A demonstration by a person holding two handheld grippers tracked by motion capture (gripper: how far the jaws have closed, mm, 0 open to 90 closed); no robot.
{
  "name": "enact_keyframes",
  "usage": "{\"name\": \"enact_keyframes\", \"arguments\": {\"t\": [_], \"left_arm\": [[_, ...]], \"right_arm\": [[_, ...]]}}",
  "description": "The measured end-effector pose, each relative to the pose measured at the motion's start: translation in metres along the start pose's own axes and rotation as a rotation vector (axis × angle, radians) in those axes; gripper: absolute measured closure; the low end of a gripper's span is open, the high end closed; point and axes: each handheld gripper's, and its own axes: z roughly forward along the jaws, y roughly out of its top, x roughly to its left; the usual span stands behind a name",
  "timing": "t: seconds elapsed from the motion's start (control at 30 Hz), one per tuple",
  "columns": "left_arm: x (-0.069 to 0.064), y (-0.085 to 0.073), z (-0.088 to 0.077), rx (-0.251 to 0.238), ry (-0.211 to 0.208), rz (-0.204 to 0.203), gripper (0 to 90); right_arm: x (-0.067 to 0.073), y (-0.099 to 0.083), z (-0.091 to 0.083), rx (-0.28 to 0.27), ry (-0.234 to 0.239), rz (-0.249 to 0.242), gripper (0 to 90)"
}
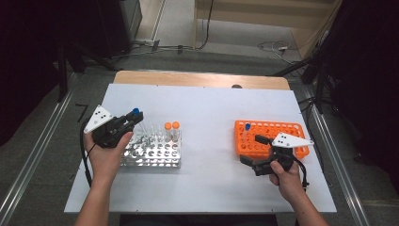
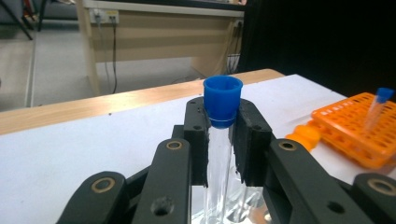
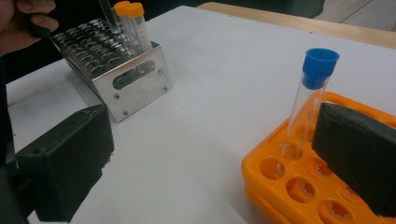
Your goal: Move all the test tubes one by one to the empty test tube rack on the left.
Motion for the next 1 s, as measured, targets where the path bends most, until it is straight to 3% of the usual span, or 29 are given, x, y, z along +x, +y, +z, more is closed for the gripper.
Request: {"name": "enact_keyframes", "arguments": {"t": [0.2,0.6,0.87,0.97,1.0], "left_arm": [[-0.004,-0.003,0.006,0.020,-0.007,0.017,77.6],[-0.011,-0.013,0.016,0.123,0.047,0.053,77.4],[-0.014,-0.014,0.014,0.137,0.056,0.045,76.5],[-0.015,-0.014,0.012,0.157,0.047,0.045,75.1],[-0.015,-0.014,0.012,0.162,0.047,0.044,74.7]], "right_arm": [[-0.003,-0.001,0.000,0.006,-0.013,0.006,0.0],[-0.008,-0.006,0.003,0.020,-0.047,0.014,0.0],[-0.014,-0.011,0.011,0.028,-0.080,0.029,0.0],[-0.015,-0.013,0.017,0.025,-0.121,0.040,3.0],[-0.014,-0.013,0.020,0.023,-0.158,0.040,4.5]]}}
